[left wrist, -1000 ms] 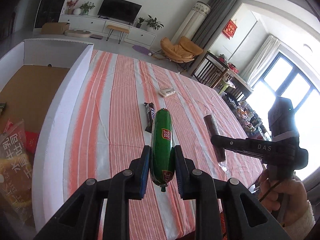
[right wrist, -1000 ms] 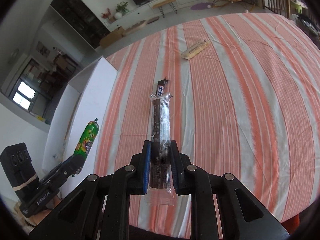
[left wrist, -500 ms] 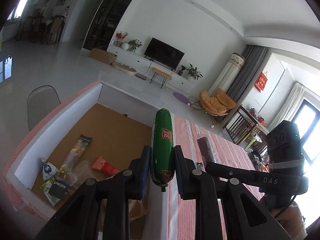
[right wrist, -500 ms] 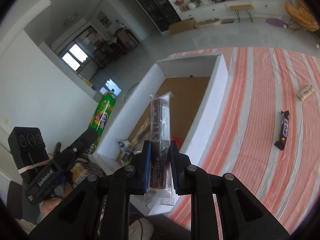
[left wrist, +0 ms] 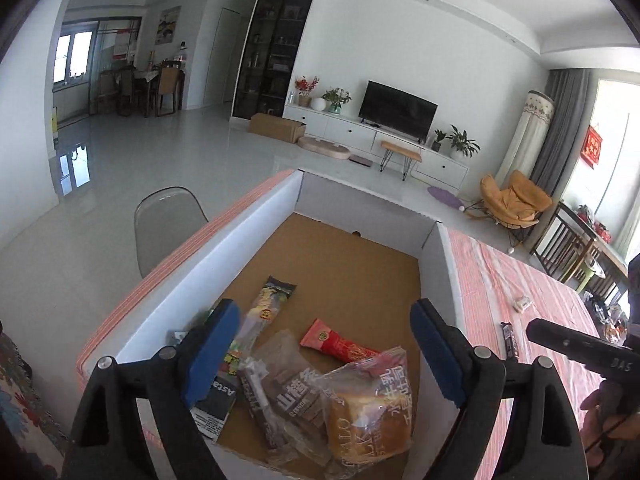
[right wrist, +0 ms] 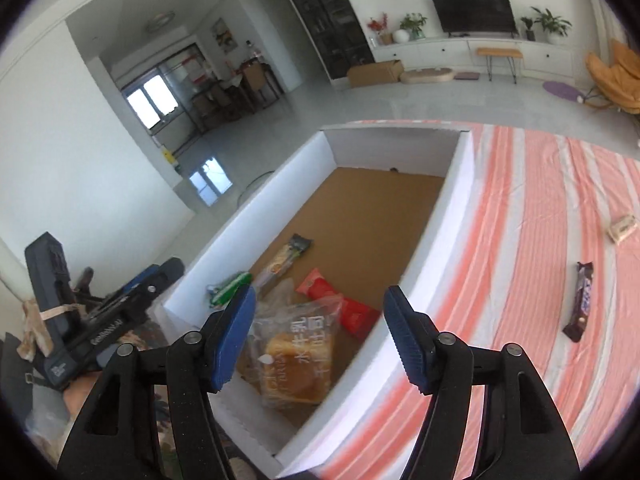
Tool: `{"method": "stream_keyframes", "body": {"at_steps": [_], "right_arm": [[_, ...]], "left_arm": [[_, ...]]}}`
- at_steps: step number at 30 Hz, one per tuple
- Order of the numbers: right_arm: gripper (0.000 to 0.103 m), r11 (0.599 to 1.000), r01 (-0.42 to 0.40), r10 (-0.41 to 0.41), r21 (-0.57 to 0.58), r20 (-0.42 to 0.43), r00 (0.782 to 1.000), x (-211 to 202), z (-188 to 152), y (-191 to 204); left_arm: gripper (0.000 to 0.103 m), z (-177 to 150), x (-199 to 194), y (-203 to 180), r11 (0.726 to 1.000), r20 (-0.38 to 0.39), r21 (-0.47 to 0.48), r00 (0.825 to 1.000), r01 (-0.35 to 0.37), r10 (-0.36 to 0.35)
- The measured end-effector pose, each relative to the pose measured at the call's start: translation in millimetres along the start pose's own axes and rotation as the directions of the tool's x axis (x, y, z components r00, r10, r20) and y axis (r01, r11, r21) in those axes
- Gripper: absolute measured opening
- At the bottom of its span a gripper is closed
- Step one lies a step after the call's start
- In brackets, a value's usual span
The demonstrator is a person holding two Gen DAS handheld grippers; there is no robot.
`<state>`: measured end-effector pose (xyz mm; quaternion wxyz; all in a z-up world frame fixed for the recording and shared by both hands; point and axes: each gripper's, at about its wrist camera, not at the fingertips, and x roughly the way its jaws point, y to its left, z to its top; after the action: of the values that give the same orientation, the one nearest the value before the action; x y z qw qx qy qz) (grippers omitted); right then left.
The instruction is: Organize snacks
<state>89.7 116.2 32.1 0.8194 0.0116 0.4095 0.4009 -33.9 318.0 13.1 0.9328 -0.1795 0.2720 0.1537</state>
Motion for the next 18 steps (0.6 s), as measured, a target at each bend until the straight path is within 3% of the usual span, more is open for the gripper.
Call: {"method": "stream_keyframes", "body": {"at_steps": [1,3,4,7,10,12,13,15,16,18], "right_arm": [[0.074,0.997,0.079,-0.079,0.011,0.013,0.997,-4.8,-8.6,-18.5],[0.074,0.966,0.256,-0.257,0.041,0.006,0.966,-10.3,-29.9,-61.8],[0.074,0.936,0.348,-0.348,0.057,-0.009,0.937,-11.4,-42.2,-86.9],[0.074,0.810,0.576,-0.570,0.111,-0.083,0.817,-20.8,-80.5,-160.5],[0.074,0.700,0.697,-0.684,0.158,-0.133,0.717,-46.3,-112.7,-216.2],[0.074,0.641,0.744,-0.731,0.190,-0.143,0.667,-60.5,-128.5,-237.6],[0.074,0.617,0.760,-0.749,0.204,-0.144,0.647,-66.8,-135.4,-245.5],[0.074,0.576,0.785,-0.781,0.227,-0.131,0.611,-75.6,-143.9,-258.3],[0.074,0.560,0.789,-0.790,0.253,-0.122,0.600,-82.0,-148.0,-261.0],[0.074,0.548,0.782,-0.790,0.298,-0.125,0.601,-88.1,-148.6,-266.2]], "left_arm": [[0.088,-0.3,0.1,-14.5,0.999,-0.007,0.019,0.999,0.043,-0.043],[0.091,-5.7,-2.4,-49.5,0.988,-0.032,0.056,0.989,0.146,-0.145],[0.095,-9.3,-4.2,-69.1,0.975,-0.049,0.080,0.978,0.205,-0.202],[0.101,-25.6,-10.9,-131.0,0.914,-0.113,0.165,0.928,0.370,-0.355],[0.102,-48.7,-1.3,-193.7,0.848,-0.219,0.219,0.871,0.482,-0.439],[0.102,-68.2,12.8,-226.8,0.821,-0.283,0.233,0.844,0.521,-0.455],[0.102,-78.6,19.6,-240.9,0.817,-0.302,0.242,0.841,0.524,-0.450],[0.102,-96.4,34.0,-266.3,0.822,-0.310,0.274,0.855,0.499,-0.416],[0.102,-103.8,47.0,-273.9,0.829,-0.309,0.292,0.868,0.476,-0.390],[0.102,-120.8,73.2,-285.1,0.851,-0.311,0.327,0.897,0.412,-0.315]]}}
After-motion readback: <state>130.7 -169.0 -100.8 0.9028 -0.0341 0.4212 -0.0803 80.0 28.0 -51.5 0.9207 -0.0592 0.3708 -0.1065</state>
